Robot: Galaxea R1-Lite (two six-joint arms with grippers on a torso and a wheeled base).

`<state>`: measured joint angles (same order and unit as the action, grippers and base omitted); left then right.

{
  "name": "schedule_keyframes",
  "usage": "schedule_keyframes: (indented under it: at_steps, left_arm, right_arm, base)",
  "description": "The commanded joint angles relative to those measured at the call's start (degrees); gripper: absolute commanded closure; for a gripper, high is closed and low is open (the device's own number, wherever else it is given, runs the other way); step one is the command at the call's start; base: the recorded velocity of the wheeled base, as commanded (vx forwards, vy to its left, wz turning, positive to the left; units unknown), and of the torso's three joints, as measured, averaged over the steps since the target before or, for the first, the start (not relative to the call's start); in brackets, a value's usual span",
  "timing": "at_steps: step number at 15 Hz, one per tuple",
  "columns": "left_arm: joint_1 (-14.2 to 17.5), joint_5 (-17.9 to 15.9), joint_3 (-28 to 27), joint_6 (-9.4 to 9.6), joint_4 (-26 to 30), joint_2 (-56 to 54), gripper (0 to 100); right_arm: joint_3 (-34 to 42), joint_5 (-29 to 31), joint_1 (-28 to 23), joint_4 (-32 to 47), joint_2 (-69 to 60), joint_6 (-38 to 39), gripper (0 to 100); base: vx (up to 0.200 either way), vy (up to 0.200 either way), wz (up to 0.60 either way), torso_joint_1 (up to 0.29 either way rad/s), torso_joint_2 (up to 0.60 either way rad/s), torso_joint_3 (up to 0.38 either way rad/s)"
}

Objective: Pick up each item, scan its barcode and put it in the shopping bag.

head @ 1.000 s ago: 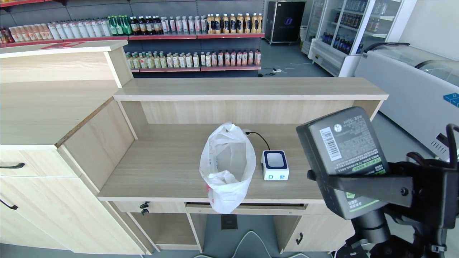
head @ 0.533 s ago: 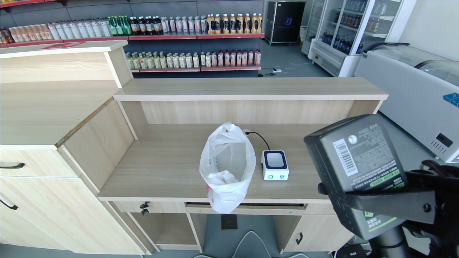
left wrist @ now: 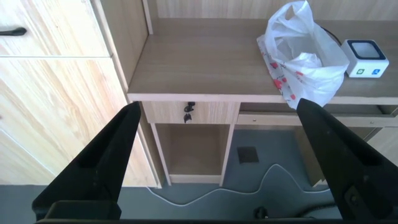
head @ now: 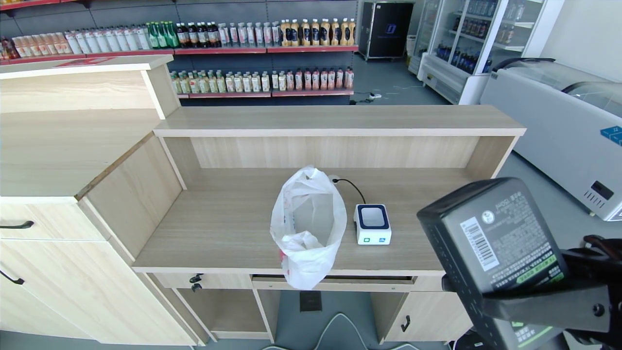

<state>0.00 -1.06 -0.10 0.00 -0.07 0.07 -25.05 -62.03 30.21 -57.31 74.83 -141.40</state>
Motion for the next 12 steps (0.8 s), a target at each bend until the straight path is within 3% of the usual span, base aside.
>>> schedule_keyframes:
  at_steps: [1, 7, 8, 10, 11, 12]
  left_arm:
    - [0.0, 0.0, 0.0, 0.00, 0.0, 0.0, 0]
    - [0.0, 0.0, 0.0, 0.00, 0.0, 0.0, 0]
    - [0.0, 0.0, 0.0, 0.00, 0.0, 0.0, 0]
    - [0.0, 0.0, 0.0, 0.00, 0.0, 0.0, 0]
    - [0.0, 0.0, 0.0, 0.00, 0.0, 0.0, 0]
    - [0.0, 0.0, 0.0, 0.00, 0.0, 0.0, 0]
  right_arm:
    - [0.0, 0.0, 0.0, 0.1, -0.6, 0.0, 100]
    - [-0.1, 0.0, 0.1, 0.3, -0.6, 0.3, 100]
    - [-1.6, 0.8, -1.4, 1.1, -0.2, 6.3, 100]
    - [-2.5, 8.0, -13.7, 4.7, -1.8, 24.9, 100]
    - [-1.9, 14.4, -26.1, 9.1, -4.2, 38.3, 100]
    - [-3.1, 17.8, -33.7, 14.2, -4.2, 48.4, 100]
  base:
    - [0.000, 0.000, 0.00, 0.000, 0.00, 0.000]
    - [0.000, 0.000, 0.00, 0.000, 0.00, 0.000]
    - [0.000, 0.000, 0.00, 0.000, 0.00, 0.000]
    - [0.000, 0.000, 0.00, 0.000, 0.00, 0.000]
    - [0.000, 0.000, 0.00, 0.000, 0.00, 0.000]
    - [0.000, 0.000, 0.00, 0.000, 0.00, 0.000]
